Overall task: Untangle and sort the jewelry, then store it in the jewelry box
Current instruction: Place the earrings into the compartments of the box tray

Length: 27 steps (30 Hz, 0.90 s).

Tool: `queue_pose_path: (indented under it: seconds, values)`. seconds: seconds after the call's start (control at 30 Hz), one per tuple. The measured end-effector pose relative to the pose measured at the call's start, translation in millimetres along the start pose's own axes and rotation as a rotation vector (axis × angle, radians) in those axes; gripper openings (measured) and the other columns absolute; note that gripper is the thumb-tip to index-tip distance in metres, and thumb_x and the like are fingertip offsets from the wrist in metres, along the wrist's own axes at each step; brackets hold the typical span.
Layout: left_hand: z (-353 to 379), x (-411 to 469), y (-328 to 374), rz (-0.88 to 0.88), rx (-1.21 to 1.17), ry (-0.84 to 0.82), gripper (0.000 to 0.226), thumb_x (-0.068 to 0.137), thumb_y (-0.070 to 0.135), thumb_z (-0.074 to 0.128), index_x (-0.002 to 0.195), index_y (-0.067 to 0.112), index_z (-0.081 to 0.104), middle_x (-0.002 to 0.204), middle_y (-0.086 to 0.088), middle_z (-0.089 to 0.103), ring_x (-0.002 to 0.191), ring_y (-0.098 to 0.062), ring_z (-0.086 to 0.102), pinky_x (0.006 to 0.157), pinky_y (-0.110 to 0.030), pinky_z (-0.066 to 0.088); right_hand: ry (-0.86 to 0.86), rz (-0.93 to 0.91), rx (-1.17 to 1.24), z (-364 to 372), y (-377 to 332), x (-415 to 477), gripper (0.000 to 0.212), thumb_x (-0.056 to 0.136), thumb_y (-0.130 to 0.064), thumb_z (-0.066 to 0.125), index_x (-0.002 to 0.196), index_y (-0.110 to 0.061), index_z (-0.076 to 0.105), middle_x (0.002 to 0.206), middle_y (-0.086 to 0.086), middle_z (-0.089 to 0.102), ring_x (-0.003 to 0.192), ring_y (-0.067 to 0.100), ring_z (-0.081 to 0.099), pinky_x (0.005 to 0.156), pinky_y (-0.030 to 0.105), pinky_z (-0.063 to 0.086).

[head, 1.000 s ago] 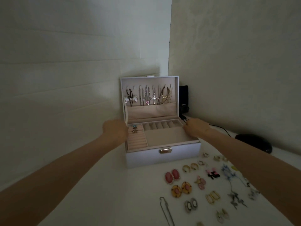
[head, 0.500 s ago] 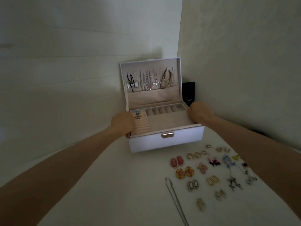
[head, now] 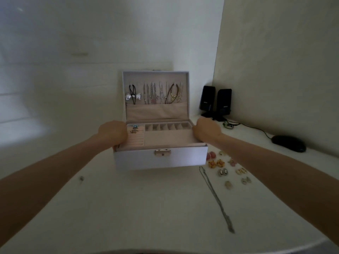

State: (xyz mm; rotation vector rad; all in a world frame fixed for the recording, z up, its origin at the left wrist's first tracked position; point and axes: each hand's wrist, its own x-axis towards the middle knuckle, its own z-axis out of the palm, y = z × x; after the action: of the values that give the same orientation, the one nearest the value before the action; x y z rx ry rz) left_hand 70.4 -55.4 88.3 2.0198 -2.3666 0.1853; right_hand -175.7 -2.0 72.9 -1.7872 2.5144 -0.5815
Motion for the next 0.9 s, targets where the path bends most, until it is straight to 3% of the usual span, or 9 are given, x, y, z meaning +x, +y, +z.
queue_pose_path:
  seconds: [0.17, 0.47, 0.57, 0.63, 0.7, 0.73, 0.8, 0.83, 0.9]
  values:
    - [13, -42, -33, -0.03, 0.084, -0.027, 0.03, 0.091, 0.004, 0.04, 0.117, 0.001, 0.056, 0.124, -0.016, 0.057, 0.112, -0.03, 0.055, 0.089, -0.034, 0.044, -0.096, -0.019, 0.081, 18, -14, -45, 0.034, 0.097, -0.016, 0.041, 0.063, -0.012, 0.038, 0.091, 0.011, 0.051, 0.083, 0.024, 0.048, 0.07, 0.031, 0.036]
    - [34, -82, -45, -0.01, 0.139, -0.031, 0.032, 0.094, 0.006, 0.037, 0.119, 0.003, 0.056, 0.126, -0.014, 0.057, 0.114, -0.029, 0.055, 0.089, -0.033, 0.044, -0.085, -0.003, 0.046, 31, -19, -82, 0.036, 0.097, -0.016, 0.042, 0.061, -0.013, 0.036, 0.087, 0.009, 0.049, 0.081, 0.024, 0.047, 0.069, 0.03, 0.035]
    - [39, -84, -43, 0.007, 0.188, -0.042, 0.033, 0.095, 0.008, 0.036, 0.12, 0.004, 0.056, 0.127, -0.014, 0.056, 0.115, -0.029, 0.055, 0.09, -0.033, 0.044, -0.08, 0.006, 0.067, 34, -15, -83, 0.038, 0.097, -0.02, 0.043, 0.06, -0.012, 0.036, 0.076, 0.007, 0.049, 0.077, 0.024, 0.048, 0.065, 0.028, 0.035]
    - [37, -85, -41, 0.015, 0.242, -0.043, 0.033, 0.095, 0.01, 0.037, 0.121, 0.007, 0.057, 0.126, -0.011, 0.056, 0.115, -0.026, 0.055, 0.088, -0.031, 0.044, -0.115, 0.001, 0.141, 32, -9, -82, 0.041, 0.098, -0.024, 0.042, 0.061, -0.009, 0.044, 0.062, 0.005, 0.049, 0.064, 0.023, 0.052, 0.055, 0.025, 0.035]
    - [32, -85, -34, 0.053, 0.35, -0.001, 0.031, 0.095, 0.012, 0.039, 0.118, 0.013, 0.059, 0.122, -0.004, 0.059, 0.112, -0.021, 0.058, 0.08, -0.029, 0.044, -0.16, 0.012, 0.251, 26, 1, -78, 0.047, 0.1, -0.034, 0.04, 0.071, -0.004, 0.061, 0.057, 0.007, 0.058, 0.05, 0.019, 0.054, 0.054, 0.025, 0.041]
    - [27, -85, -26, 0.09, 0.423, 0.041, 0.029, 0.095, 0.011, 0.04, 0.115, 0.016, 0.061, 0.12, -0.001, 0.06, 0.11, -0.02, 0.058, 0.076, -0.028, 0.042, -0.158, 0.009, 0.268, 23, 7, -75, 0.045, 0.1, -0.037, 0.042, 0.08, -0.006, 0.067, 0.062, 0.007, 0.064, 0.051, 0.018, 0.057, 0.057, 0.025, 0.044]
    - [16, -82, -2, 0.157, 0.466, 0.131, 0.028, 0.094, 0.008, 0.042, 0.111, 0.017, 0.063, 0.116, 0.0, 0.062, 0.108, -0.019, 0.06, 0.074, -0.027, 0.039, -0.107, -0.037, 0.149, 19, 24, -62, 0.027, 0.098, -0.028, 0.048, 0.098, -0.012, 0.069, 0.09, 0.008, 0.07, 0.075, 0.021, 0.065, 0.067, 0.029, 0.048]
    - [11, -78, 14, 0.197, 0.417, 0.187, 0.027, 0.094, 0.007, 0.043, 0.109, 0.015, 0.063, 0.113, -0.001, 0.064, 0.106, -0.02, 0.061, 0.072, -0.027, 0.038, -0.092, -0.059, 0.063, 19, 33, -55, 0.021, 0.096, -0.019, 0.05, 0.106, -0.015, 0.068, 0.106, 0.007, 0.067, 0.09, 0.021, 0.064, 0.074, 0.031, 0.049]
    - [6, -68, 48, 0.31, 0.185, 0.302, 0.022, 0.094, 0.007, 0.043, 0.106, 0.01, 0.061, 0.107, -0.006, 0.066, 0.095, -0.023, 0.062, 0.068, -0.028, 0.037, -0.113, -0.071, -0.06, 21, 49, -44, 0.029, 0.09, -0.007, 0.054, 0.115, -0.018, 0.065, 0.124, 0.006, 0.059, 0.111, 0.021, 0.056, 0.088, 0.033, 0.047]
